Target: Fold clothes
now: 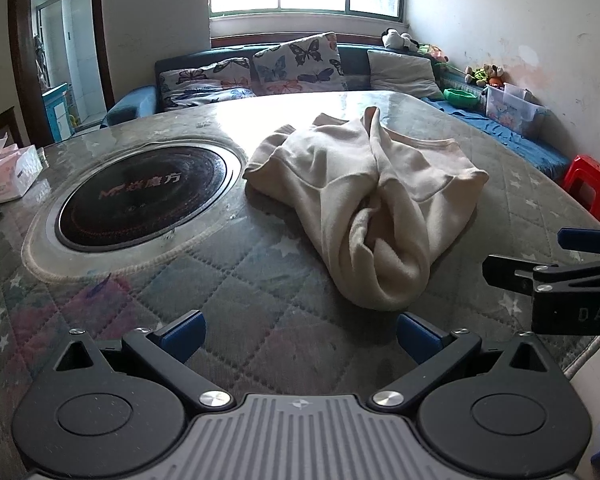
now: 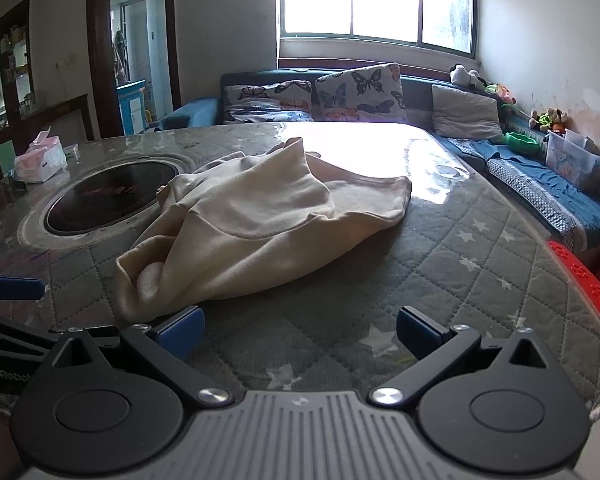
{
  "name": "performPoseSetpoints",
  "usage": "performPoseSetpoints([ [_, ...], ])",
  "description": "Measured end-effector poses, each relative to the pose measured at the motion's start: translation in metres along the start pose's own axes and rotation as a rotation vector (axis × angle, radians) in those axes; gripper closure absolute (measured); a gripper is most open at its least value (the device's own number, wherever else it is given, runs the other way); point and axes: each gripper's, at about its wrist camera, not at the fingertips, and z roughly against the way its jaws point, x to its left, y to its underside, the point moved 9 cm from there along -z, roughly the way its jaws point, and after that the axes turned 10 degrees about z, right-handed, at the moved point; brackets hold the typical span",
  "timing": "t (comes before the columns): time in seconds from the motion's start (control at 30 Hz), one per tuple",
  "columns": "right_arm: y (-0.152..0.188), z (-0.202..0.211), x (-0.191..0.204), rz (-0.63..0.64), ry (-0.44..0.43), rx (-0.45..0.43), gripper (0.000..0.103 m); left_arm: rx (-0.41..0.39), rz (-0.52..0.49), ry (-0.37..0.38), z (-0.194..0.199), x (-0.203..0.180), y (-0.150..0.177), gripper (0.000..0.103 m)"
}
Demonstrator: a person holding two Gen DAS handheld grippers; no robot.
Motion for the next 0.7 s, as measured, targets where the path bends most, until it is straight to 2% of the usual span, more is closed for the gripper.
performPoseSetpoints([
  [0.43,-0.042,-0.029,-0.014,0.021,-0.033,-0.015,0.001,-0.036,-0.044,-0.028,-0.014,0.005,-0.05,0.0],
  [0.7,-0.074,-0.057,-0.028,-0.029,-0.083,-0.001,0.014,-0.084,-0.088,-0.035,-0.028,0.0,-0.085,0.001],
])
